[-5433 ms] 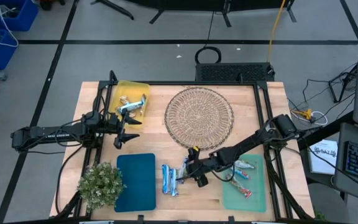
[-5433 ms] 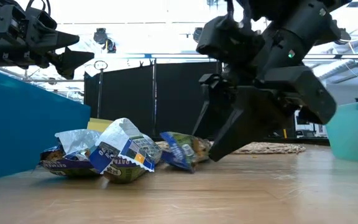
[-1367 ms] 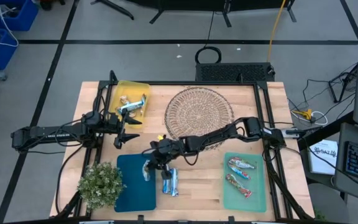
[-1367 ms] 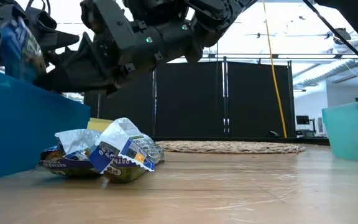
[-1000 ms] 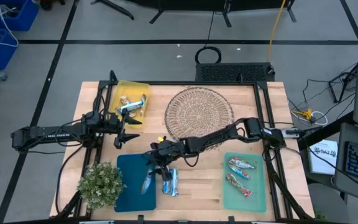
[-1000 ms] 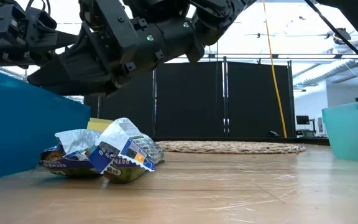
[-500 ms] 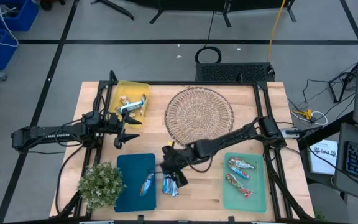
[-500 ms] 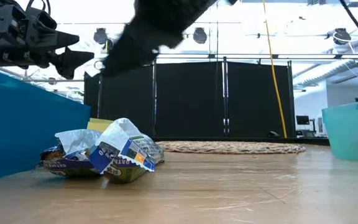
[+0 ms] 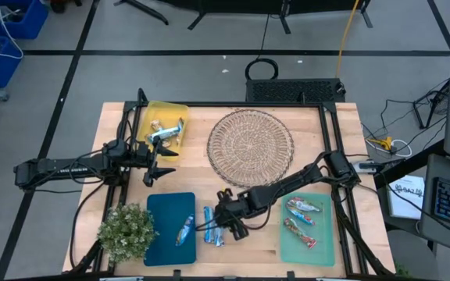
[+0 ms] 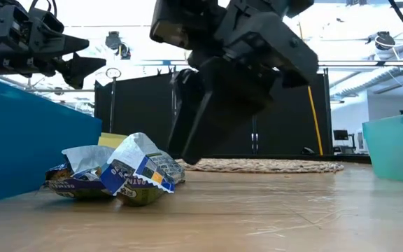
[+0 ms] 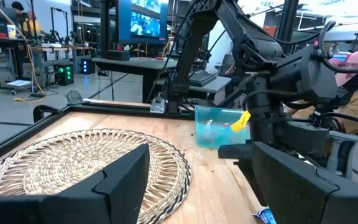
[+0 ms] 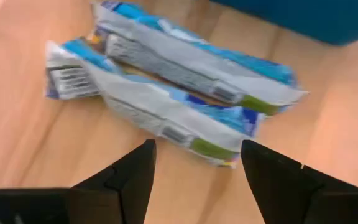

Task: Pick and place Granola Bars by type
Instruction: Put the blue granola bar into the blue bin

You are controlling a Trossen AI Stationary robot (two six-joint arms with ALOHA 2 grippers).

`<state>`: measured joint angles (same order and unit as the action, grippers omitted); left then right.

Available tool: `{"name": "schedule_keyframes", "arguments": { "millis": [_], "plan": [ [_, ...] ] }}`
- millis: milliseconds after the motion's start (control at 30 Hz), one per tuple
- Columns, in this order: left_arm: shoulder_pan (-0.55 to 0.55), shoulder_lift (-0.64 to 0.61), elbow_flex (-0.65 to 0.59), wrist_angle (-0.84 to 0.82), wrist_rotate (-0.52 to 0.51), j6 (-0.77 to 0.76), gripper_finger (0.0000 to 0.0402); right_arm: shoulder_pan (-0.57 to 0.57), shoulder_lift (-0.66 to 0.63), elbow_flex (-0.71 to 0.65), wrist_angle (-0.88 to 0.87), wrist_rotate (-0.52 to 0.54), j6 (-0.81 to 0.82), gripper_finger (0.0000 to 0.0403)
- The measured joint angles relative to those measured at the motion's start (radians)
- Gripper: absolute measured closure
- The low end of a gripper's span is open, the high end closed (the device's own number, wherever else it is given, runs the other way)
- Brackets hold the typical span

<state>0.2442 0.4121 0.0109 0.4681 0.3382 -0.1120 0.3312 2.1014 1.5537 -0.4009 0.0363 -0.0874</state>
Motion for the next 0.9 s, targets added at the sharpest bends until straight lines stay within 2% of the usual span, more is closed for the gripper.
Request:
{"name": "schedule_keyframes", "arguments": {
  "millis": [100, 433, 567, 900],
  "plan": [
    [0.0, 0.0, 0.0, 0.0, 0.0, 0.0, 0.0119, 0.003, 0.0, -0.009, 0.023, -0.039, 0.007, 0.0175],
    [0.0, 0.0, 0.0, 0.0, 0.0, 0.0, 0.0119, 0.015, -0.002, -0.009, 0.061, -0.044, -0.005, 0.0175],
    [0.0, 0.0, 0.0, 0.0, 0.0, 0.0, 0.0119, 0.014, -0.002, -0.009, 0.084, -0.094, -0.007, 0.0177],
    [0.0, 0.0, 0.0, 0.0, 0.0, 0.0, 0.0119, 0.005, 0.008, -0.009, 0.111, -0.094, -0.056, 0.0181]
  ]
}}
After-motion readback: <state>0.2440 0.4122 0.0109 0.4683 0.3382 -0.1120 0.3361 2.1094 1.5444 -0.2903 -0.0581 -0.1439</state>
